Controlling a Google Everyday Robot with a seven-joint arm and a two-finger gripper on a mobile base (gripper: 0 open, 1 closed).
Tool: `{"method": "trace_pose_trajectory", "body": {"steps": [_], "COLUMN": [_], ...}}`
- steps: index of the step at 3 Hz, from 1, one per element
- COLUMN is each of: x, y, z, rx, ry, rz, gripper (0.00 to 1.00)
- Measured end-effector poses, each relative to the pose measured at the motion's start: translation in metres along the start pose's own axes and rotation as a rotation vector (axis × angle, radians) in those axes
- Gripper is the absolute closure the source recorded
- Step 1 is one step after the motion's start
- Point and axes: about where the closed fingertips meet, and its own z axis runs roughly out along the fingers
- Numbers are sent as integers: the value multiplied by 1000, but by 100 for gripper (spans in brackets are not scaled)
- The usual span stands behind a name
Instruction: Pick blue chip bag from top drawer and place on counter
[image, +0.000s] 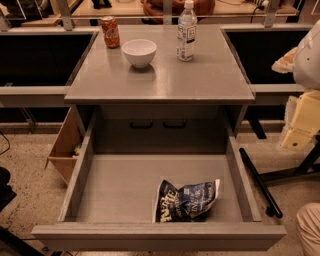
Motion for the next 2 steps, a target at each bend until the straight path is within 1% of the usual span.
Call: {"method": "trace_pose_trajectory", "body": {"steps": [1, 2], "x": [0, -1], "y": [0, -6], "z": [0, 22], "rx": [0, -18], "ry": [0, -4], "rz": [0, -7], "gripper": [0, 0]}}
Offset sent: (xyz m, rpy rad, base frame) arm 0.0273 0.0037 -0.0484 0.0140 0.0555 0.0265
